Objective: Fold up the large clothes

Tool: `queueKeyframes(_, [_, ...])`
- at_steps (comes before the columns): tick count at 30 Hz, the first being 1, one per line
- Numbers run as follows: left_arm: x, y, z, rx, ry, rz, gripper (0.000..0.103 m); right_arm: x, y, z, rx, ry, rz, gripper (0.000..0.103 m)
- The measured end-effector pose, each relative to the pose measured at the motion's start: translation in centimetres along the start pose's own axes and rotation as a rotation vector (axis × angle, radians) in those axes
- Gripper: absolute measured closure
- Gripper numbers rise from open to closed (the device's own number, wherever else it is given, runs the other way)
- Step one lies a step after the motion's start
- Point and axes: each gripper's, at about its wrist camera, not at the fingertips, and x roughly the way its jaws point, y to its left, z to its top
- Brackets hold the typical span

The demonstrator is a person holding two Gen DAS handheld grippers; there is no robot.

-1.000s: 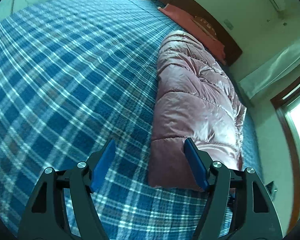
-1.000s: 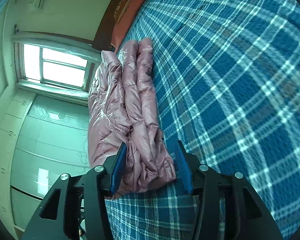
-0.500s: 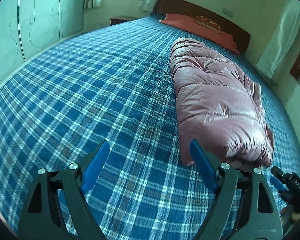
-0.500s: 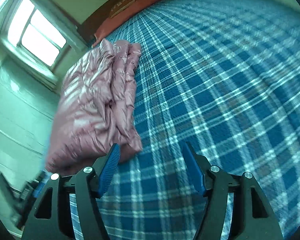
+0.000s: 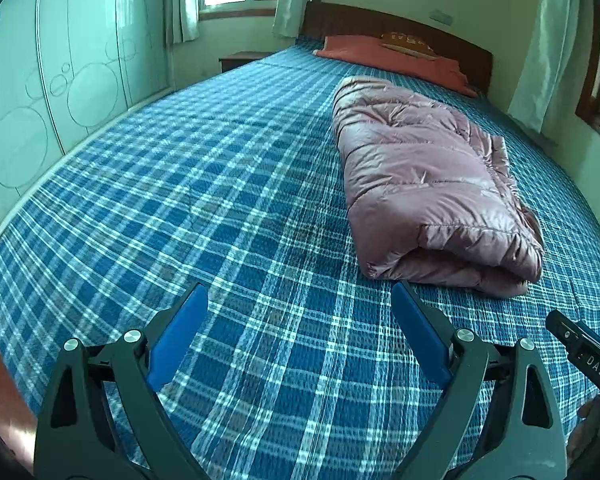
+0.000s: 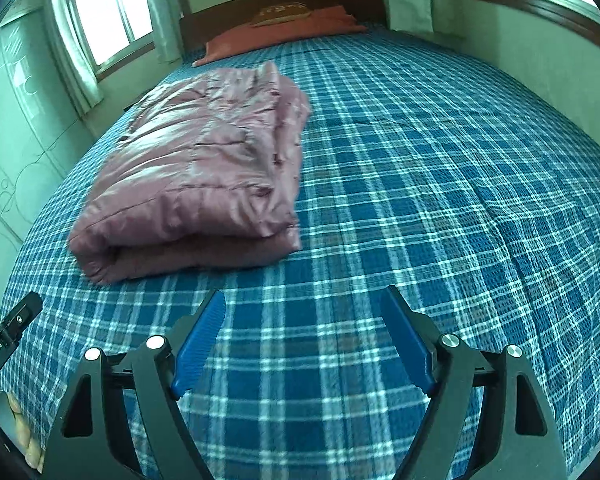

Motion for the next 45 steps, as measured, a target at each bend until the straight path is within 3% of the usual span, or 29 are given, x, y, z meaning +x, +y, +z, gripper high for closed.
queueKeyframes(8, [-4.0, -0.5, 2.1, 0.025, -0.088, 0.002, 0.006, -3.8, 2.7, 1.6, -0.030, -0.080, 0.020, 0.024])
queueKeyframes(20, [-7.9, -1.9, 4.9, 0.032, -0.152, -0.065, 0.003, -8.1, 4.0, 4.1, -0.054, -0.179, 0.034, 0.022])
queueKeyframes(45, [-7.5, -2.9, 4.8, 0.052, -0.149, -0.054, 0.003, -8.0, 4.4, 4.2, -0.059, -0.202, 0.024, 0.022])
